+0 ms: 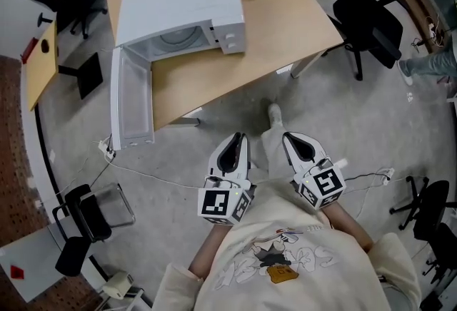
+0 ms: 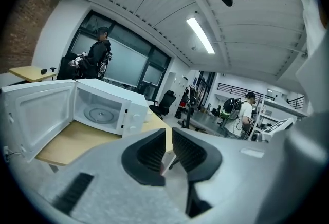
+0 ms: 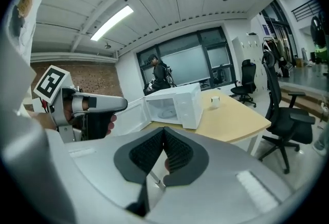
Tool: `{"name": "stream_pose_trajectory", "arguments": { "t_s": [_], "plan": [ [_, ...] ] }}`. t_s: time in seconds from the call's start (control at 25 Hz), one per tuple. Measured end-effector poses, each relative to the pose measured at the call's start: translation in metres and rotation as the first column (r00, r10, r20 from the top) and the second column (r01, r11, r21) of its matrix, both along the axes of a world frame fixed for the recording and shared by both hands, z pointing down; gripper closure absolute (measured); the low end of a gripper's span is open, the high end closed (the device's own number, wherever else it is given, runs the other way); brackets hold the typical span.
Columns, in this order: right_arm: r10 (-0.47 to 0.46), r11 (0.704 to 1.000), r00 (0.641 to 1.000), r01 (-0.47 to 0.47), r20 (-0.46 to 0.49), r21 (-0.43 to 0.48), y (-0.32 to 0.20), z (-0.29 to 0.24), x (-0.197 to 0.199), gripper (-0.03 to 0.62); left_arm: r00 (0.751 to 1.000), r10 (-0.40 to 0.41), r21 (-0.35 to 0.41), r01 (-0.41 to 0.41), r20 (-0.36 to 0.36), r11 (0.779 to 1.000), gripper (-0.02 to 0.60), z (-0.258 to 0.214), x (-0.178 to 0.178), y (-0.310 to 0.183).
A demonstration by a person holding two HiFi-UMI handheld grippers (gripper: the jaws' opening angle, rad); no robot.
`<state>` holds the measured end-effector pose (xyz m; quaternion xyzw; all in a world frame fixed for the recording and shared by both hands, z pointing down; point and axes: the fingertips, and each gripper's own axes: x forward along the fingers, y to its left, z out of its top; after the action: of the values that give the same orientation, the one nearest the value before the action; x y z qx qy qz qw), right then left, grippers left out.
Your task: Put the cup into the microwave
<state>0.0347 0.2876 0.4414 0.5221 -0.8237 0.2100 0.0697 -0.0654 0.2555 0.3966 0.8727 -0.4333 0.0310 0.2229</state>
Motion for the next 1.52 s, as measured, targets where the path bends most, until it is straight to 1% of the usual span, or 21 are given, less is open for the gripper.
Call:
{"name": "stream_pose_trajectory", "arguments": {
  "t_s": [0.04, 0.12, 0.24, 0.4, 0.56, 0.64, 0.76, 0.84, 0.92, 1.04, 1.16, 1.32, 1.44, 1.52],
  "plan": [
    [-0.004, 1.0, 1.0, 0.004, 0.008, -0.001, -0.016, 0.001, 0.003, 0.588, 1.0, -0.012, 0.001, 0.012, 0.001, 1.0, 0.542, 0.0, 0.0, -0.014],
    [-0.017, 1.0, 1.0, 0.017, 0.012, 0.004, -0.048, 0.002, 0.011, 0.588, 0.999, -0.036, -0.009, 0.036, 0.009, 0.999, 0.578, 0.004, 0.004, -0.043],
    [-0.042, 0.999, 0.999, 0.042, -0.002, 0.032, -0.104, -0.002, 0.031, 0.588, 0.997, -0.067, -0.023, 0.068, 0.031, 0.997, 0.578, 0.006, 0.017, -0.092],
    [-0.071, 0.997, 0.997, 0.07, 0.016, 0.039, -0.184, -0.007, 0.057, 0.588, 0.993, -0.107, 0.011, 0.107, 0.053, 0.994, 0.578, -0.004, 0.039, -0.157],
    [-0.156, 0.986, 0.988, 0.156, 0.004, 0.063, -0.235, -0.018, 0.058, 0.588, 0.987, -0.147, 0.007, 0.147, 0.066, 0.989, 0.578, 0.0, 0.052, -0.198],
    [-0.167, 0.984, 0.986, 0.166, 0.0, 0.067, -0.259, -0.019, 0.054, 0.588, 0.986, -0.155, 0.0, 0.155, 0.065, 0.988, 0.578, 0.001, 0.055, -0.217],
    [-0.12, 0.99, 0.993, 0.121, -0.016, 0.077, -0.284, -0.017, 0.056, 0.588, 0.986, -0.162, -0.017, 0.163, 0.045, 0.986, 0.578, 0.002, 0.051, -0.234],
    [-0.062, 0.993, 0.997, 0.066, -0.041, 0.095, -0.302, -0.014, 0.066, 0.588, 0.985, -0.171, -0.024, 0.172, 0.026, 0.985, 0.578, 0.002, 0.044, -0.245],
    [-0.016, 0.995, 0.997, 0.023, -0.069, 0.102, -0.319, -0.008, 0.081, 0.588, 0.986, -0.166, -0.029, 0.167, 0.025, 0.986, 0.578, 0.004, 0.04, -0.252],
    [0.011, 0.994, 0.991, 0.004, -0.131, 0.109, -0.352, 0.008, 0.105, 0.588, 0.99, -0.138, -0.026, 0.139, 0.035, 0.99, 0.578, 0.004, 0.04, -0.258],
    [0.033, 0.993, 0.984, -0.012, -0.176, 0.116, -0.396, 0.03, 0.117, 0.586, 0.989, -0.14, -0.025, 0.141, 0.05, 0.99, 0.578, 0.004, 0.028, -0.263],
    [0.06, 0.993, 0.982, -0.039, -0.18, 0.114, -0.452, 0.058, 0.131, 0.519, 0.981, -0.172, -0.023, 0.174, 0.087, 0.984, 0.578, 0.006, 0.02, -0.265],
    [0.08, 0.992, 0.978, -0.059, -0.193, 0.108, -0.491, 0.081, 0.14, 0.438, 0.973, -0.208, -0.026, 0.211, 0.101, 0.977, 0.578, 0.01, 0.014, -0.268],
    [0.096, 0.993, 0.975, -0.081, -0.199, 0.084, -0.517, 0.1, 0.15, 0.38, 0.966, -0.236, -0.027, 0.24, 0.106, 0.97, 0.578, 0.012, 0.014, -0.27]
  ]
}}
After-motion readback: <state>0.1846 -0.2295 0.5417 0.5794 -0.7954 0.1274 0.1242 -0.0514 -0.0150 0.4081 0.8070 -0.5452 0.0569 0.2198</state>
